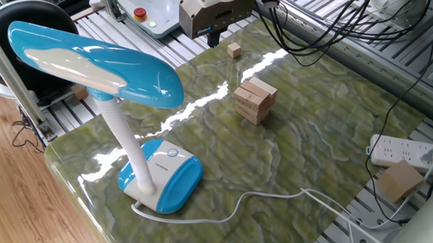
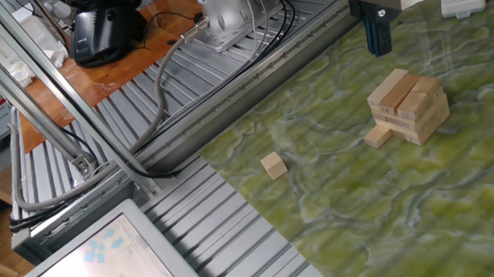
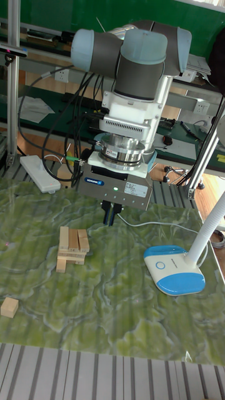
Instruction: Turn on the desk lamp by pressing the button
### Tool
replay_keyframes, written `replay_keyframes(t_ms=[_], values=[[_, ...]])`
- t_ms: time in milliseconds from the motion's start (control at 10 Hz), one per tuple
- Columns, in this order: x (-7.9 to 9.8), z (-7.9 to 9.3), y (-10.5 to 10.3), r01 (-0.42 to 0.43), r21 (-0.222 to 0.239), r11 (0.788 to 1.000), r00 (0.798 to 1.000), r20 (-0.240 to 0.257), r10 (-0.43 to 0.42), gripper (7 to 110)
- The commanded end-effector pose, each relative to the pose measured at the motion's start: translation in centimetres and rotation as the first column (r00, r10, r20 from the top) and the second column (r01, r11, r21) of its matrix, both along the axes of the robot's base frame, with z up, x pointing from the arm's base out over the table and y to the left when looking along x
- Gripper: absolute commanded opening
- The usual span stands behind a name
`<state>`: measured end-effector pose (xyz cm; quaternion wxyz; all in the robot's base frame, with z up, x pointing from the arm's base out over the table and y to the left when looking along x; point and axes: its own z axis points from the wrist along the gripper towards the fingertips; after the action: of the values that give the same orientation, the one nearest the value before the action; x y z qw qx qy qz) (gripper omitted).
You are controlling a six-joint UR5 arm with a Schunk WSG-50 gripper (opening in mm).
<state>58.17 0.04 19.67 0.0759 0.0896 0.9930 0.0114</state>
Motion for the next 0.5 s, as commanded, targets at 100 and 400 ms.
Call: replay_keyframes(t_ms=[100,400], values=[[0.4,-0.1,-0.4,-0.037,-0.010,0.999,0.999,0.013,0.037,7],[0.1,-0.2,-2.6,-0.056,-0.086,0.995,0.998,0.000,0.057,7]])
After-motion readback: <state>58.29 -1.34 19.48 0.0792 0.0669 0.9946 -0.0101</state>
